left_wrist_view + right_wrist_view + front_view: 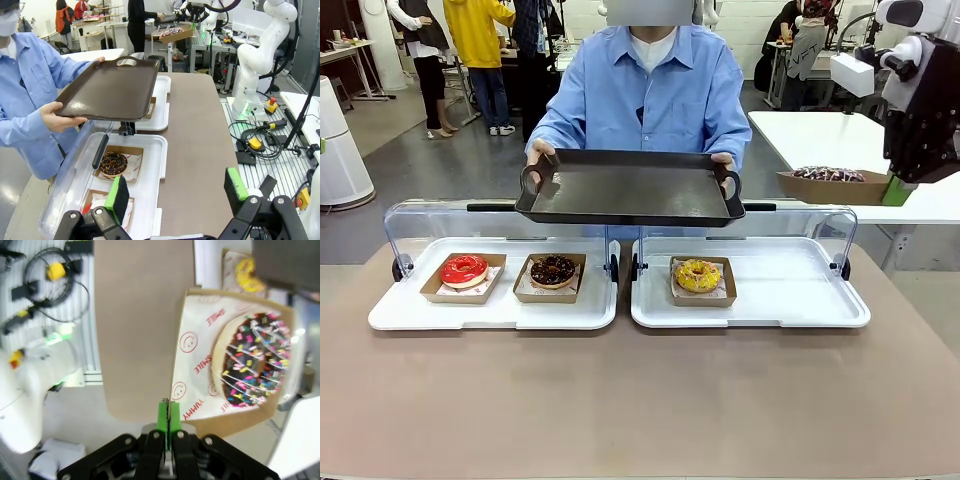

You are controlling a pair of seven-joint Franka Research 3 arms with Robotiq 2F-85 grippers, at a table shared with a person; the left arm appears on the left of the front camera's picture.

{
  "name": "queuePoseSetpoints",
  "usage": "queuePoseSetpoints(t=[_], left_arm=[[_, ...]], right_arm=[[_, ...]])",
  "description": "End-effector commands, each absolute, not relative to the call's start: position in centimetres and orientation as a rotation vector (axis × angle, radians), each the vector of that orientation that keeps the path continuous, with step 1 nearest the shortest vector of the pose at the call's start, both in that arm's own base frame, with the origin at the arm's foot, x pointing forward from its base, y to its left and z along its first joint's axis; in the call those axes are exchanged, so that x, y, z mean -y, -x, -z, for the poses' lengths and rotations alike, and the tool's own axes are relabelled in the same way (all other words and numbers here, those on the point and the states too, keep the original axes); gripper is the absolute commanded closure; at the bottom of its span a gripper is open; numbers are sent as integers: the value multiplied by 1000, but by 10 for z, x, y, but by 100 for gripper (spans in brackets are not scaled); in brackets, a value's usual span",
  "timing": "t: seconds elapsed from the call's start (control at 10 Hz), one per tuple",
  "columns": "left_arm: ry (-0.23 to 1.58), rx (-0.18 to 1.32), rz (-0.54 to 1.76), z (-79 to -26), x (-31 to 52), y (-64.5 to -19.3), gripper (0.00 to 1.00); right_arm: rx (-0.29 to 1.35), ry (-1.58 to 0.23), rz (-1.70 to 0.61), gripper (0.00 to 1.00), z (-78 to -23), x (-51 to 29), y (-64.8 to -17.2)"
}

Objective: Provide the desired donut to the person.
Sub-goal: Place the picked Paper togo box onto the Handle tray extended by the person.

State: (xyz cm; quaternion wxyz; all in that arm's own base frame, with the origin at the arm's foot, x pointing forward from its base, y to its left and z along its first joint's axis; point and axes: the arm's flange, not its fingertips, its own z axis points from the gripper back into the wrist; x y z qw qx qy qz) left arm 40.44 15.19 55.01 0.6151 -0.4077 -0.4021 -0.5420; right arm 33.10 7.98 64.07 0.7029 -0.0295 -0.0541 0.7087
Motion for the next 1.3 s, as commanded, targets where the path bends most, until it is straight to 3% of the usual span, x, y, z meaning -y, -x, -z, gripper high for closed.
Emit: queuePoseSetpoints(t=[0.0, 0.5, 1.2], left_arm=[[942, 932, 1252, -552, -153, -403, 0], [942, 932, 1252, -552, -153, -403, 0], [942, 932, 1252, -552, -153, -403, 0]], right_arm=[[194, 139, -1586, 98, -677, -112, -326], [175, 152, -1591, 98, -703, -215, -398], [115, 179, -1555, 98, -662, -278, -478]])
